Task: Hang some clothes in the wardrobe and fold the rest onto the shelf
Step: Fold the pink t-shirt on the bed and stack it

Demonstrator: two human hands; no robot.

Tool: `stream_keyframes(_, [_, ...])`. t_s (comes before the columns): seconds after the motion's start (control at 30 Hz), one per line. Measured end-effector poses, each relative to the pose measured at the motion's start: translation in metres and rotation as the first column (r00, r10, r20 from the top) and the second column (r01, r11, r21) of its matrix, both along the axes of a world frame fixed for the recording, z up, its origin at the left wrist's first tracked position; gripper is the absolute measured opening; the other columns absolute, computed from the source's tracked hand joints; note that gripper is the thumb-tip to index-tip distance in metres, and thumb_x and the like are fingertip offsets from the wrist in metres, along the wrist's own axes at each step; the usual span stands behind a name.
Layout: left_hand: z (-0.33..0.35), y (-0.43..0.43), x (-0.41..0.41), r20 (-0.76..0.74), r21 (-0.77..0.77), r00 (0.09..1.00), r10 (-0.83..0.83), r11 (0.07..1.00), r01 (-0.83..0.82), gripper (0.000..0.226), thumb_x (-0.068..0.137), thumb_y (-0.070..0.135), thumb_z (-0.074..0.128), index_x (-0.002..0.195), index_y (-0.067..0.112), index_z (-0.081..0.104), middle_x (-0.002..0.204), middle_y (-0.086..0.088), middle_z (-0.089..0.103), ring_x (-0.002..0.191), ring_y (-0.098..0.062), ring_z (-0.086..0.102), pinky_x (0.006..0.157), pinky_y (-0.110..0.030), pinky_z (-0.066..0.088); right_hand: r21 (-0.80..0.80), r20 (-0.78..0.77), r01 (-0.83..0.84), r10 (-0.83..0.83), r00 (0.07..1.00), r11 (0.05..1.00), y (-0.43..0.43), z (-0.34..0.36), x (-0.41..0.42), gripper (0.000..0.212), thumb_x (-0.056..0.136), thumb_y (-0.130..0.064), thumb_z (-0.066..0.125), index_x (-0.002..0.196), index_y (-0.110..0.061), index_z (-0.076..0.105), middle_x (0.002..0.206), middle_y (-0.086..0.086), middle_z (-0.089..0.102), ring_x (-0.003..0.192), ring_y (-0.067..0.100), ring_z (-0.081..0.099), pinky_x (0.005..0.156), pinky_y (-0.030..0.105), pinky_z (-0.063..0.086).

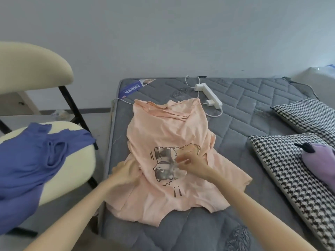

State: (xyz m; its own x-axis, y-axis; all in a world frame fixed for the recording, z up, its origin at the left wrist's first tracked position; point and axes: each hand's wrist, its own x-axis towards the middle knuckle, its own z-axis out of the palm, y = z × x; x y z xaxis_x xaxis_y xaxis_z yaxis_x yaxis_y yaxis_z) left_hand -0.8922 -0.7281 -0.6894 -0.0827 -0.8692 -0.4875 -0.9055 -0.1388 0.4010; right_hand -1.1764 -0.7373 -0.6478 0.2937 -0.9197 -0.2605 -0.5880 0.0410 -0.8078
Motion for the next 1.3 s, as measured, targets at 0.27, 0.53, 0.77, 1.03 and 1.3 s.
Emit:
stream_keyframes(0.27, [-0.039, 0.07, 0.012, 0.216, -0.154, 0.969, 0.119, 0.984, -0.087, 0.066, 0.088, 0.046, 0.048, 0.144, 0.024, 0.022, 0.149, -0.009, 0.023, 0.128, -0.037, 0.033, 0.095, -0.044, 0.04, 0.096, -0.314, -0.429, 0.437, 0.843, 0.898, 0.076, -0.046, 0.029, 0.056, 0.075, -0.028, 0.073, 0.126, -0.042, 0.053, 0.125, -0.018, 0.047, 0.117, 0.013, 0.04, 0.101, 0.032, 0.034])
stream_keyframes(0.53, [-0.044, 0.092, 0.018, -0.113, -0.424, 0.957, 0.269, 0.858, -0.291, 0.013, 0.095, 0.013, 0.044, 0.092, 0.007, 0.055, 0.102, -0.007, 0.051, 0.083, -0.023, 0.053, 0.069, -0.032, 0.043, -0.296, -0.693, -0.593, 0.259, 0.673, 0.749, 0.112, -0.078, 0.057, 0.041, 0.076, -0.033, 0.055, 0.117, -0.033, 0.059, 0.145, 0.002, 0.041, 0.123, 0.037, 0.042, 0.095, 0.056, 0.041])
stream_keyframes(0.77, [-0.05, 0.11, 0.029, -0.529, -0.396, 0.76, 0.378, 0.682, -0.615, 0.013, 0.096, 0.017, 0.049, 0.091, 0.007, 0.055, 0.092, -0.002, 0.057, 0.084, -0.018, 0.052, 0.068, -0.029, 0.035, -0.457, -0.478, -0.512, 0.285, 0.831, 0.727, 0.12, -0.086, 0.069, 0.026, 0.096, -0.028, 0.041, 0.102, -0.02, 0.064, 0.102, -0.004, 0.066, 0.092, 0.022, 0.059, 0.079, 0.035, 0.046])
stream_keyframes(1.03, [-0.065, 0.12, 0.062, -0.821, 0.083, 0.095, 0.562, 0.282, -0.956, 0.006, 0.1, 0.013, 0.035, 0.101, 0.013, 0.041, 0.095, -0.008, 0.049, 0.094, -0.023, 0.049, 0.079, -0.039, 0.041, -0.456, -0.295, -0.341, 0.221, 0.929, 0.822, 0.133, -0.073, 0.078, 0.041, 0.095, -0.045, 0.025, 0.088, -0.015, 0.053, 0.069, -0.007, 0.048, 0.066, 0.015, 0.045, 0.059, 0.034, 0.039])
stream_keyframes(1.3, [-0.071, 0.12, 0.075, -0.76, 0.168, -0.025, 0.649, 0.159, -0.973, 0.021, 0.102, 0.026, 0.032, 0.106, 0.011, 0.047, 0.111, -0.013, 0.057, 0.093, -0.024, 0.054, 0.093, -0.043, 0.047, -0.313, -0.497, -0.585, 0.396, 0.772, 0.748, 0.142, -0.089, 0.069, 0.04, 0.089, -0.032, 0.043, 0.127, -0.02, 0.05, 0.137, -0.007, 0.05, 0.128, 0.013, 0.042, 0.099, 0.033, 0.042])
